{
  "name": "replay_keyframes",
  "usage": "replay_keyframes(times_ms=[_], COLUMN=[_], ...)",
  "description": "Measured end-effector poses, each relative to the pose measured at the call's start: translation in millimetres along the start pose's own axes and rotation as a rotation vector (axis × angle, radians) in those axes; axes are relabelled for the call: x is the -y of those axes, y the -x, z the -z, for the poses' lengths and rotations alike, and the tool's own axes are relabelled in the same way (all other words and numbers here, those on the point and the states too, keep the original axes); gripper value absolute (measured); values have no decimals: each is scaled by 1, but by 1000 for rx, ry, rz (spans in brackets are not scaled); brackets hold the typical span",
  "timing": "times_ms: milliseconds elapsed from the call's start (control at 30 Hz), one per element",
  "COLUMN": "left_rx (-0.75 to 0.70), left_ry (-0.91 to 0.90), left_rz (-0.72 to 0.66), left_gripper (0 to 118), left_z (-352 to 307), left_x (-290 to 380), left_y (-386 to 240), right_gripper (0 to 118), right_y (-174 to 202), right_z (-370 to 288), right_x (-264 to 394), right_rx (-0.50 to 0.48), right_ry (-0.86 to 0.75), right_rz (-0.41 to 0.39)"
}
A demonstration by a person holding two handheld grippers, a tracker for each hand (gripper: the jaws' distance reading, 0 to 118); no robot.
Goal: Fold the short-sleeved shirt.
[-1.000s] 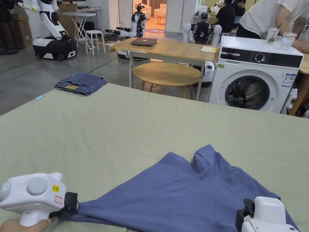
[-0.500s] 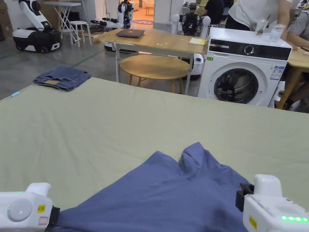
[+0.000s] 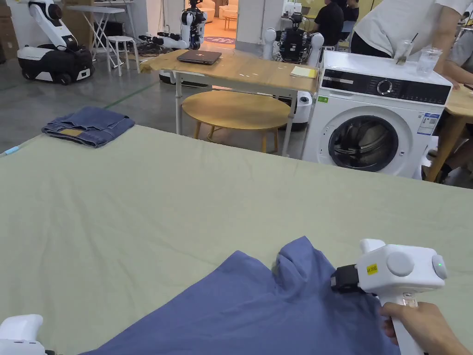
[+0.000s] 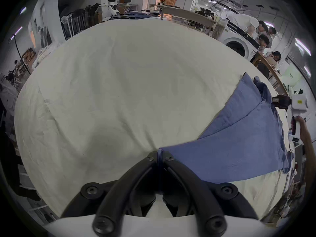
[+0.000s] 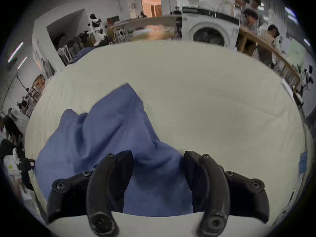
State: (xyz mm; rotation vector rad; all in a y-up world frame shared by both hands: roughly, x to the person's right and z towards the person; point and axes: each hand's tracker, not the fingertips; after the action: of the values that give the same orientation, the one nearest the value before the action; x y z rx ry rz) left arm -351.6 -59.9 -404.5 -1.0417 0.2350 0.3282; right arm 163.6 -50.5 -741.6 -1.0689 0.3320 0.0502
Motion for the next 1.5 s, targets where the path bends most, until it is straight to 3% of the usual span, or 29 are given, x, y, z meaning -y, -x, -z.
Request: replay_keyframes(times_ms=[100,133,167,200,300,400,500,700,1100,1500], left_rx=[8,8,7,6,0,15,67,174,227,171], left_ry=[2,2,3,4,-9,-50,-139,-409,-604,-755], left_rz=[-6,-6,-3,-3,17,16,37,17,185,309], left_gripper=[0,0,0,0,0,0,0,0,0,0], left_z=[0,-1,-1,-1,-4,-14,-33,-105,-231,-319], left_x=[-1,0,-1,-1,0,2,2,-8,-146,-270], left_y=[1,0,0,0,-3,-2,-5,-11,-93,-181], right_gripper=[62,53,15,3,2,2,2,2,2,2], right_y=[22,29,34,31,39,34,42,32,13,2], right_z=[-4,-5,-5,-1,-8,-30,-78,-170,-383,-488], right_x=[12,14,16,16,24,32,45,58,57,3], right_rx=[57,72,61,23,79,94,111,229,339,460], right_ry=[-12,-28,-25,-23,-61,-146,-260,-425,-745,-961], right_rz=[-97,-116,-115,-121,-167,-86,-59,-97,6,48])
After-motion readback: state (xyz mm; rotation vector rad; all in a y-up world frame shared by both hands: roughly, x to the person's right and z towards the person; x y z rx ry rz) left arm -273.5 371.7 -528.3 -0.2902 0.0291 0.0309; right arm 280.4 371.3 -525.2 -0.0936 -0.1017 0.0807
